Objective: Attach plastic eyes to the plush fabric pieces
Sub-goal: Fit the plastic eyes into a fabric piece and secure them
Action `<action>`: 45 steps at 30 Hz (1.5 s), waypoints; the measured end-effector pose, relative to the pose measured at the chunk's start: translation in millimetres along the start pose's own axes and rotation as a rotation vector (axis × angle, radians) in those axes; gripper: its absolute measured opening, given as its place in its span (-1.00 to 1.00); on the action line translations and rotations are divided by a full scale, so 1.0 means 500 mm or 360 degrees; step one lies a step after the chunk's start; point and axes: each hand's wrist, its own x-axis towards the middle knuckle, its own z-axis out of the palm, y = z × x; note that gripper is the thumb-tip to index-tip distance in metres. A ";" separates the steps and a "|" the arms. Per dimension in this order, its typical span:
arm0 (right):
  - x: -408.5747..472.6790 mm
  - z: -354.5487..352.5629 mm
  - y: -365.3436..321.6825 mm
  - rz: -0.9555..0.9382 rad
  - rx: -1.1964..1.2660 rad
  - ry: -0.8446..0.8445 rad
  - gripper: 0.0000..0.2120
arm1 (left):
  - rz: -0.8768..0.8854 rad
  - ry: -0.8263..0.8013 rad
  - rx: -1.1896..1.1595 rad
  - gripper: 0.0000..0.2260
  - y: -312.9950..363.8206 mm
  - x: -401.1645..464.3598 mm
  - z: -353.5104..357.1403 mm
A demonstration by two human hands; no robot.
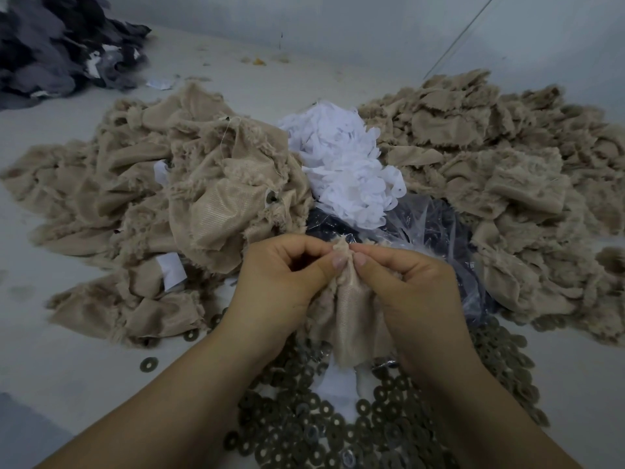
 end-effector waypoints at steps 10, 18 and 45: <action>-0.006 0.006 -0.009 0.0085 0.0024 0.0075 -0.86 | 0.0058 0.0145 0.0215 -0.97 -0.009 -0.007 0.012; -0.012 0.007 -0.015 0.0004 -0.0161 0.0038 -0.84 | 0.0698 0.0167 0.0781 -0.82 -0.001 -0.012 0.011; -0.014 0.009 -0.013 0.0240 0.0104 0.0071 -0.90 | 0.0159 0.0026 0.0194 -0.77 0.010 -0.015 -0.007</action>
